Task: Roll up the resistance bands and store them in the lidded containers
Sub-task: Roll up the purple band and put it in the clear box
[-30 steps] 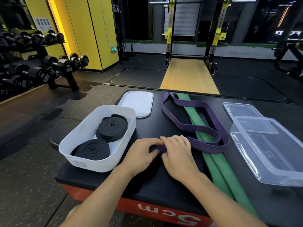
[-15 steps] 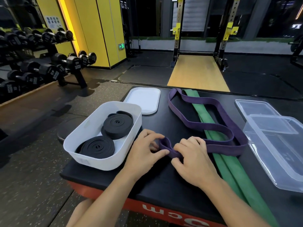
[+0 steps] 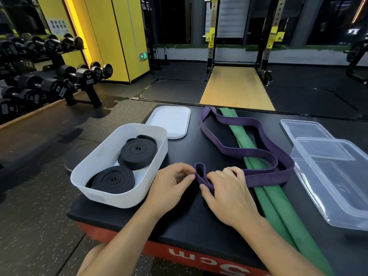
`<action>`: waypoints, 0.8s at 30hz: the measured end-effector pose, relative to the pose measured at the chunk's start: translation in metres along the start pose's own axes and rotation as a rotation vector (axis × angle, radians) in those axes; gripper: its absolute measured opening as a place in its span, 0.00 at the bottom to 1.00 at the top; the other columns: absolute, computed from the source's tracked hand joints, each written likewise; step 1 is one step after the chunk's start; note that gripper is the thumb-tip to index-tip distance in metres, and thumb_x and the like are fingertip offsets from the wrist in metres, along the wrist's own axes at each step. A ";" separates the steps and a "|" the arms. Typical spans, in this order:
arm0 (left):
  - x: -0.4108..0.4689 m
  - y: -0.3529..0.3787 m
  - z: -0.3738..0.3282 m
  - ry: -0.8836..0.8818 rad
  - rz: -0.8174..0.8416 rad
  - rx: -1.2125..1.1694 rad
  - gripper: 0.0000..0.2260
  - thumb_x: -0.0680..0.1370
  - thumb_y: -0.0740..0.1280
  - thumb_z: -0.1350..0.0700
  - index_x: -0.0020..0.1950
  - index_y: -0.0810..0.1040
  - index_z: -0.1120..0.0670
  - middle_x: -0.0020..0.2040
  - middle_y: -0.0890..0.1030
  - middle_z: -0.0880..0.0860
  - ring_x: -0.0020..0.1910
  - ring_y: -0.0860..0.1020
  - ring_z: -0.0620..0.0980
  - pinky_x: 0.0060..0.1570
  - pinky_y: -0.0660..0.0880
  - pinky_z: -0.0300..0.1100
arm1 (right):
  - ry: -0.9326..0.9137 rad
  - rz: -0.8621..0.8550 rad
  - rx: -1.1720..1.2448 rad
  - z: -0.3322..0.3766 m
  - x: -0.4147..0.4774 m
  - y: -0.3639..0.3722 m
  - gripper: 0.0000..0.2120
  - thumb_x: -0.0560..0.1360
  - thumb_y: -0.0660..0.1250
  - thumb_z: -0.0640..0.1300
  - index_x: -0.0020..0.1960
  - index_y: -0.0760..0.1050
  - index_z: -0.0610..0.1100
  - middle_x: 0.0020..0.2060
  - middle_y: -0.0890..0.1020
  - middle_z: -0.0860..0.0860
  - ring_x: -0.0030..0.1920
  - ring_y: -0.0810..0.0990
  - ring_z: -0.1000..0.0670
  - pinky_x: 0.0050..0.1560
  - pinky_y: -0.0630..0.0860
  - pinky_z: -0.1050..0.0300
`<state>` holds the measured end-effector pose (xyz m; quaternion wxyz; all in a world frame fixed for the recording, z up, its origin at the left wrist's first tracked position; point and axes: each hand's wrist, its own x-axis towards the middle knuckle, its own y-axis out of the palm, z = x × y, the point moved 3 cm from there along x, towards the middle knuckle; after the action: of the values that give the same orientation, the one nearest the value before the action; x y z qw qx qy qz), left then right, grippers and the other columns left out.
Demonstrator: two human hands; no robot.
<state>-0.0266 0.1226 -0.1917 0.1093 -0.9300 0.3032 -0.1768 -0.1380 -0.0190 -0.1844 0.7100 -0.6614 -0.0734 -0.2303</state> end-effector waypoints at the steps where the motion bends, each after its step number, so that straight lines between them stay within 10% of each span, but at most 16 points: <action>1: 0.000 0.000 0.000 -0.001 0.003 0.007 0.09 0.80 0.72 0.63 0.51 0.85 0.49 0.48 0.87 0.46 0.51 0.86 0.46 0.58 0.81 0.46 | 0.013 -0.004 -0.004 0.001 0.000 -0.001 0.13 0.80 0.56 0.58 0.40 0.68 0.53 0.34 0.74 0.58 0.41 0.72 0.50 0.61 0.67 0.51; 14: 0.001 -0.002 -0.004 -0.027 -0.005 -0.032 0.06 0.74 0.78 0.50 0.48 0.83 0.47 0.38 0.82 0.53 0.40 0.82 0.57 0.49 0.80 0.55 | -0.215 0.068 0.172 0.001 -0.006 0.000 0.13 0.83 0.55 0.58 0.57 0.78 0.60 0.56 0.73 0.63 0.60 0.71 0.56 0.77 0.51 0.46; 24: 0.006 -0.004 0.002 -0.094 0.001 -0.067 0.08 0.78 0.75 0.60 0.47 0.88 0.47 0.46 0.88 0.49 0.48 0.87 0.52 0.56 0.83 0.53 | -0.188 0.042 0.302 -0.004 -0.005 0.002 0.13 0.80 0.64 0.49 0.63 0.79 0.56 0.59 0.80 0.61 0.67 0.71 0.63 0.79 0.42 0.55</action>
<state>-0.0189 0.1223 -0.1908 0.0923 -0.9403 0.3038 -0.1225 -0.1425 -0.0217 -0.1888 0.7961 -0.5672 -0.1592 -0.1387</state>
